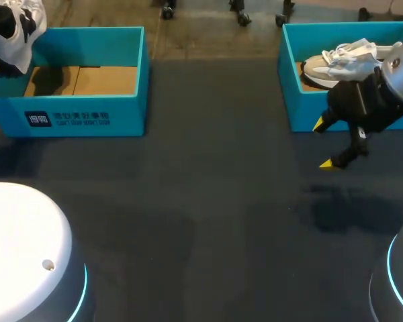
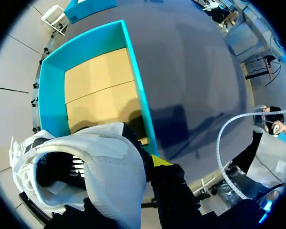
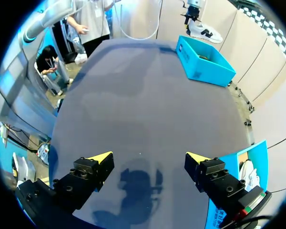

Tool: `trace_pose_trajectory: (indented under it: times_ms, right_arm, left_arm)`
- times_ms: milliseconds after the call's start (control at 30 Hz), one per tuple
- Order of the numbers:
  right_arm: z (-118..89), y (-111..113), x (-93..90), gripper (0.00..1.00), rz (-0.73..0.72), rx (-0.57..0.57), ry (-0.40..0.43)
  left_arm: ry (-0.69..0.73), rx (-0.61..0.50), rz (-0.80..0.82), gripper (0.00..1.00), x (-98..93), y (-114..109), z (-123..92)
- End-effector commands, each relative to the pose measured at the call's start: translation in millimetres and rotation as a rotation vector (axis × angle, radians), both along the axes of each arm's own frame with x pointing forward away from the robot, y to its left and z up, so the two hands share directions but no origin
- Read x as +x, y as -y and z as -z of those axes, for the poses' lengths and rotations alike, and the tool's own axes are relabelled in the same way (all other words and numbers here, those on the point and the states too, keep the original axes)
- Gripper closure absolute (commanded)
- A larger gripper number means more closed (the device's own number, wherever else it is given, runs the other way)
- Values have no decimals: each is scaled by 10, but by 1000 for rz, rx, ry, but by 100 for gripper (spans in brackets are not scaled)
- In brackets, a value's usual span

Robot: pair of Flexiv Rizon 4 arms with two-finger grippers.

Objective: Take the shoe out of the shoebox, open the shoe tongue, remove and reinsert the insole, then place the shoe into the shoebox

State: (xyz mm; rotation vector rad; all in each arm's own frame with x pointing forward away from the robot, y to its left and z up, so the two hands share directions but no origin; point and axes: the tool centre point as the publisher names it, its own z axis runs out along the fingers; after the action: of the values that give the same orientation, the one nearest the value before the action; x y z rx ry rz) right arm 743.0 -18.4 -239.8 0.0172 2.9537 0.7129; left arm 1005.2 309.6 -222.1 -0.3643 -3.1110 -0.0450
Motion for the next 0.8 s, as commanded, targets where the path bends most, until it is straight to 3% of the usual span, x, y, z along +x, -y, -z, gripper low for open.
trace_pose_trajectory:
  times_ms: [33, 200, 533, 800]
  right_arm:
    - [3, -2, -5, 0, 0, -1, 1]
    - [3, -2, -5, 0, 0, -1, 1]
    - [3, -2, -5, 0, 0, -1, 1]
    - [3, -2, -5, 0, 0, -1, 1]
  left_arm:
    - [2, 1, 1, 100, -6, -3, -17]
    - [2, 1, 1, 100, -6, -3, -17]
    - [84, 81, 347, 100, 29, -139, -67]
    - [51, 114, 604, 100, 145, -220, -50]
